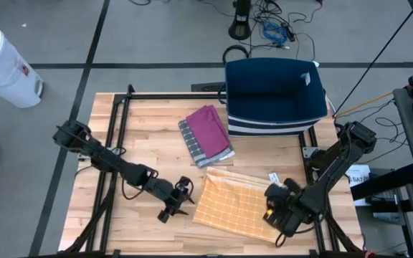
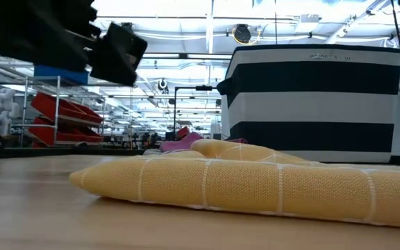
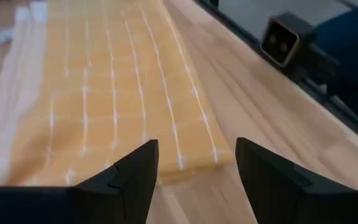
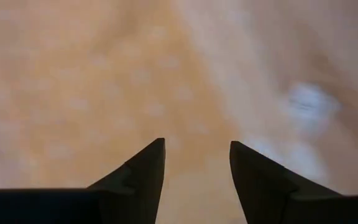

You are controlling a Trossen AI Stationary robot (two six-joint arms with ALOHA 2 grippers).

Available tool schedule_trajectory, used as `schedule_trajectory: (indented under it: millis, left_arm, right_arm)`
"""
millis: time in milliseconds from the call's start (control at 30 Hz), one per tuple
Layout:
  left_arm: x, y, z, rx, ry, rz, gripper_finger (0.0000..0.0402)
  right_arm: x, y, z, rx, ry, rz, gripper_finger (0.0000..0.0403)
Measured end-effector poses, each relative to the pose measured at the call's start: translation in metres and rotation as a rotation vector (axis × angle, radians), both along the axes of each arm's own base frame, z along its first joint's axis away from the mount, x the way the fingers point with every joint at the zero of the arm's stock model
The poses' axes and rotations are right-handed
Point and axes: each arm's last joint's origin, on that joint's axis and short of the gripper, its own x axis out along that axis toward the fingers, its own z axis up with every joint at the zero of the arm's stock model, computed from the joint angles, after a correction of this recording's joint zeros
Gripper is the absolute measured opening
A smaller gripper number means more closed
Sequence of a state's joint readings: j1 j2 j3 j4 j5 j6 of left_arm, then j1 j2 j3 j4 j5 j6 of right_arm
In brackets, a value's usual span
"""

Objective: Fold towel
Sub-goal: Fold the orange checkered towel

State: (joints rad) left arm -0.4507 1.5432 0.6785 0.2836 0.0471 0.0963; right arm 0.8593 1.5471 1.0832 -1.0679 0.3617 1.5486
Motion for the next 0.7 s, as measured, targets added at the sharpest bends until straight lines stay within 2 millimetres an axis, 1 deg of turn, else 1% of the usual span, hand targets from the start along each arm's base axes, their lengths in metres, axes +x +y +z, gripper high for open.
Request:
schedule_trajectory:
  millis: [67, 133, 233, 400, 500, 567, 700]
  left_arm:
    - [0.003, 0.002, -0.002, 0.003, -0.013, 0.008, 0.0222]
    - [0.007, 0.007, -0.007, 0.012, 0.0, 0.028, 0.0222]
    - [0.014, 0.013, -0.017, 0.018, 0.013, 0.055, 0.0222]
    - [0.026, 0.017, -0.022, -0.021, -0.008, 0.03, 0.0222]
    - [0.036, 0.017, -0.026, -0.044, 0.013, 0.001, 0.0222]
    - [0.041, 0.016, -0.03, -0.052, 0.028, -0.027, 0.0222]
    - [0.053, 0.01, -0.04, -0.058, 0.064, -0.082, 0.0222]
  right_arm:
    - [0.011, 0.009, -0.001, 0.082, -0.09, 0.042, 0.0168]
    - [0.022, 0.016, -0.005, 0.154, -0.146, 0.091, 0.0168]
    - [0.034, 0.024, -0.011, 0.199, -0.194, 0.125, 0.0168]
    - [0.04, 0.033, -0.034, 0.232, -0.119, 0.138, 0.0168]
    - [0.045, 0.04, -0.05, 0.299, -0.049, 0.141, 0.0168]
    - [0.047, 0.041, -0.059, 0.305, -0.015, 0.131, 0.0168]
    - [0.047, 0.042, -0.072, 0.281, 0.029, 0.112, 0.0168]
